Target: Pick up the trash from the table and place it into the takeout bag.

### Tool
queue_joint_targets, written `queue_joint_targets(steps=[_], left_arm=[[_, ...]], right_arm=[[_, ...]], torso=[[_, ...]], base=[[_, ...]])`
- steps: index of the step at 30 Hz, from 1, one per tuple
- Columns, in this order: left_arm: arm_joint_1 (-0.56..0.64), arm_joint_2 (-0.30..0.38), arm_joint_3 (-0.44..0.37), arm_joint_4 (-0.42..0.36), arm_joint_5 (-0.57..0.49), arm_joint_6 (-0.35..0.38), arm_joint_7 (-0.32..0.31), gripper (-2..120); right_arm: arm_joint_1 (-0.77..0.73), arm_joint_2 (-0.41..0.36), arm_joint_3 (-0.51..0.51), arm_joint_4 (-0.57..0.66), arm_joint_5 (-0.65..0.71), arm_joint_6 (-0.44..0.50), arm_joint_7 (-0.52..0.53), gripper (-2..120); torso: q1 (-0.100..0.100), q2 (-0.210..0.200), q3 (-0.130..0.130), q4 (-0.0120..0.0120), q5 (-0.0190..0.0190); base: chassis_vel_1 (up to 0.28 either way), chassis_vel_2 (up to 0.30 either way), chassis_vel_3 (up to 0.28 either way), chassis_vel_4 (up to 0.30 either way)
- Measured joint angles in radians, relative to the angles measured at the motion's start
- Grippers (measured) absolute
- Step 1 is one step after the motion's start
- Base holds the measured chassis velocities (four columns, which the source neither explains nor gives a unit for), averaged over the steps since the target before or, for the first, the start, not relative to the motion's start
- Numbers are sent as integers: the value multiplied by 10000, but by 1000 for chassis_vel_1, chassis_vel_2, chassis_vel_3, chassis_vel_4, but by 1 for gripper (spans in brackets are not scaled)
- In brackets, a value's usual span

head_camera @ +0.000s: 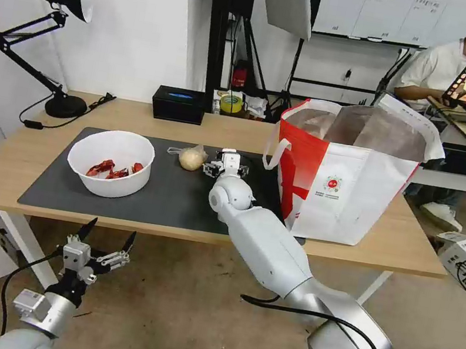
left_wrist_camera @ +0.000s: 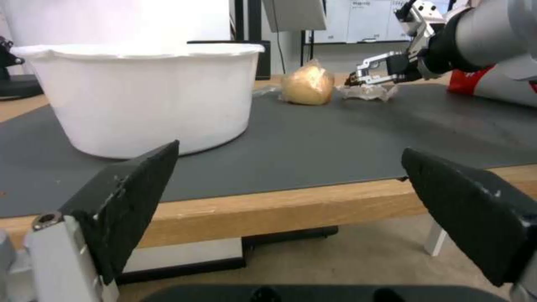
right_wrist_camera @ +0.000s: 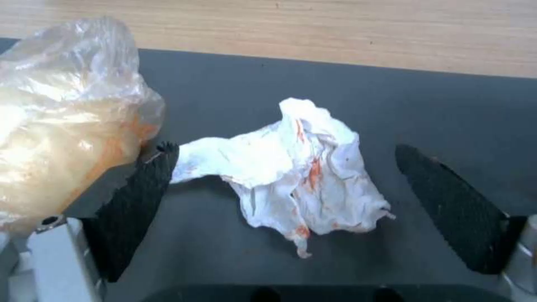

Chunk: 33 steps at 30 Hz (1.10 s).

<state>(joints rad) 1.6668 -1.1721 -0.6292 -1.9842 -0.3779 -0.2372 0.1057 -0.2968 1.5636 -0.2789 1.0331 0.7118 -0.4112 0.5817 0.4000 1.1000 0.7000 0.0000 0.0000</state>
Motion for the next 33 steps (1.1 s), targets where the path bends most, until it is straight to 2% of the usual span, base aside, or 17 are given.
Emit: queue_joint_targets(steps=[8, 16, 27, 33], left_arm=[[27, -32, 28, -4, 8, -1, 0, 100], [42, -61, 65, -23, 42, -6, 0, 100], [35, -76, 133, -23, 65, -10, 0, 100], [25, -74, 142, -31, 67, -20, -2, 100]], right_arm=[[-7, -46, -4, 54, 135, -97, -65, 97], [-40, -85, -3, 79, 222, -173, -66, 78], [-157, -111, 13, 108, 251, -195, -56, 76], [-198, -112, 29, 116, 255, -197, -41, 61]], torso=[[0, 0, 0, 0, 0], [0, 0, 0, 0, 0], [0, 0, 0, 0, 0], [0, 0, 0, 0, 0]], base=[[0, 0, 0, 0], [0, 0, 0, 0], [0, 0, 0, 0], [0, 0, 0, 0]])
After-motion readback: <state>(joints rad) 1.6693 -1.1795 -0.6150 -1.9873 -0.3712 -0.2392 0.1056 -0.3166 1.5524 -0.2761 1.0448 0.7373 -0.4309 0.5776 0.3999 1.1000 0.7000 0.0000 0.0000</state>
